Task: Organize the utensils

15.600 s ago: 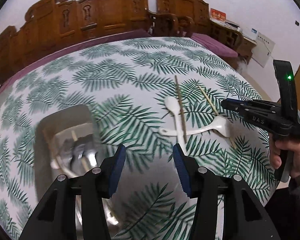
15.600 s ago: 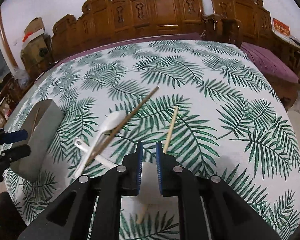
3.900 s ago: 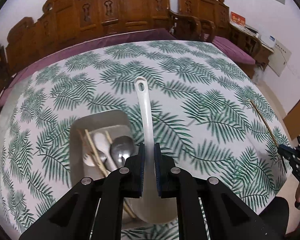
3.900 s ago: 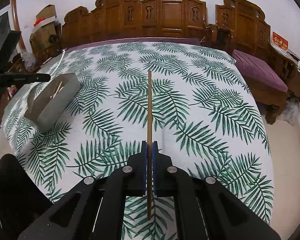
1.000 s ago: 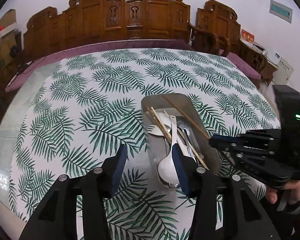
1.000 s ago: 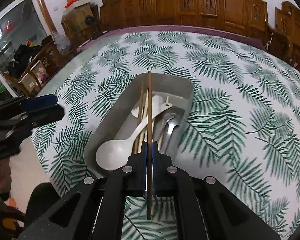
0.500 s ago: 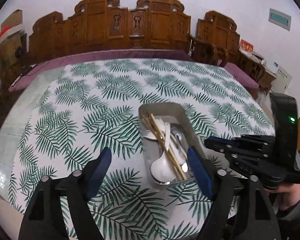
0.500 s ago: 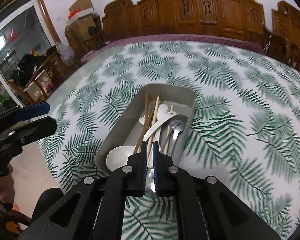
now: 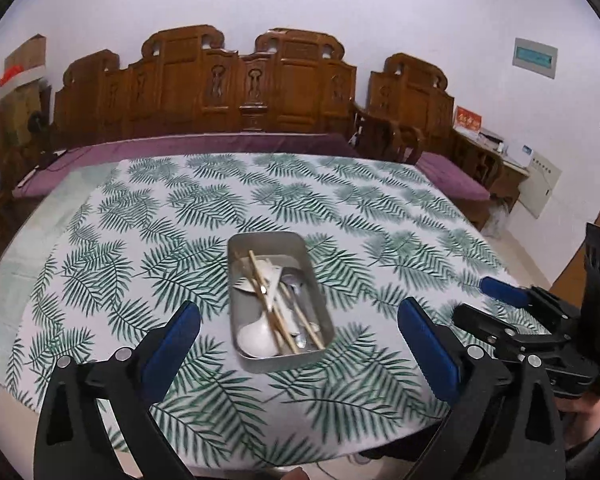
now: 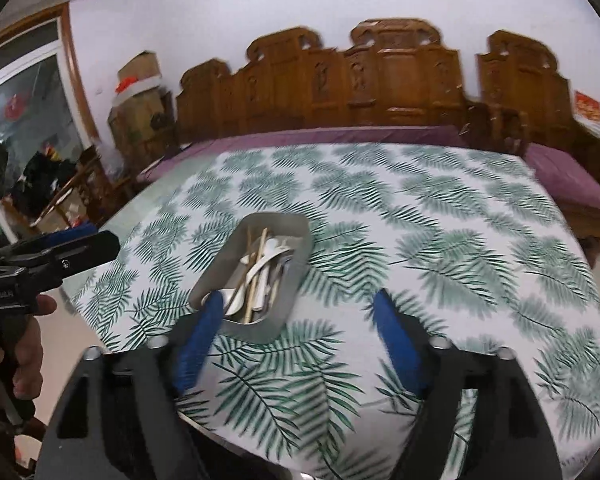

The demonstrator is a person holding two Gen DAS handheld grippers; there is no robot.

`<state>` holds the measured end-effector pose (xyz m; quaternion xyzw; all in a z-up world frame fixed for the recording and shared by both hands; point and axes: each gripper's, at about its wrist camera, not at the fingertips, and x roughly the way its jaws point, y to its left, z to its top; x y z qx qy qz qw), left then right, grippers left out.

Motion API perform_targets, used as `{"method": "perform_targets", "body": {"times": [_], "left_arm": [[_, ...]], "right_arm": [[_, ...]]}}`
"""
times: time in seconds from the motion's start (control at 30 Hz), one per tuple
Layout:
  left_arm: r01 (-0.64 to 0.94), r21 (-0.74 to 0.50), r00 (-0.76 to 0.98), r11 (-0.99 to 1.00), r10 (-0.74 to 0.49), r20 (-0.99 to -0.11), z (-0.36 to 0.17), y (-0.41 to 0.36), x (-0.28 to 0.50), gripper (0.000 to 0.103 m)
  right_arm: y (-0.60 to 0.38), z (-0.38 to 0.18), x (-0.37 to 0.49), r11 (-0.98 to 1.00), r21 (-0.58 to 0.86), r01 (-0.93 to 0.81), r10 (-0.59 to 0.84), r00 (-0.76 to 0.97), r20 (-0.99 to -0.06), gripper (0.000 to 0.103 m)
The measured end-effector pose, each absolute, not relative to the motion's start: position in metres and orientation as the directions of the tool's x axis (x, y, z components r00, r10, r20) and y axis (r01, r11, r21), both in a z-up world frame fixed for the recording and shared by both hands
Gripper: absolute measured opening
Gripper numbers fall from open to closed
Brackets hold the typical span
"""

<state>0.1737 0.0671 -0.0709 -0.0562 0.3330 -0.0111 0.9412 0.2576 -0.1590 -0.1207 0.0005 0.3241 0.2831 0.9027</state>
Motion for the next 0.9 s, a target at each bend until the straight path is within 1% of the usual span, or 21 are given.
{"method": "perform_targets", "body": {"times": [0.07,0.1,0.33,0.47,0.67,0.9], "left_arm": [[-0.011,-0.113,0.790,0.993,-0.061,-0.610,-0.065,0.059,0.166,0.095],[-0.010,-0.114,0.794,0.993,-0.061,-0.605,-0.063,0.057,0.164,0.095],[0.015,-0.100,0.826,0.995,-0.069,-0.560,-0.042,0.033,0.144,0.095],[0.030,-0.077,0.848,0.997,-0.066,-0.525,-0.028,0.020,0.134,0.095],[0.042,-0.026,0.873,0.999,-0.049,-0.486,-0.014,0.003,0.122,0.095],[0.061,-0.010,0.884,0.998,-0.058,-0.465,-0.010,-0.006,0.115,0.095]], "right_arm": [[-0.174,-0.113,0.247,0.853,0.171,-0.492,0.495,0.662,-0.563,0.100],[-0.179,-0.111,0.244,0.856,0.170,-0.488,0.492,0.668,-0.558,0.101],[-0.215,-0.089,0.225,0.879,0.175,-0.443,0.467,0.727,-0.504,0.101],[-0.228,-0.067,0.211,0.877,0.168,-0.450,0.475,0.757,-0.449,0.101],[-0.234,-0.042,0.195,0.869,0.140,-0.475,0.489,0.779,-0.393,0.101],[-0.236,-0.035,0.189,0.866,0.132,-0.481,0.493,0.783,-0.379,0.101]]}}
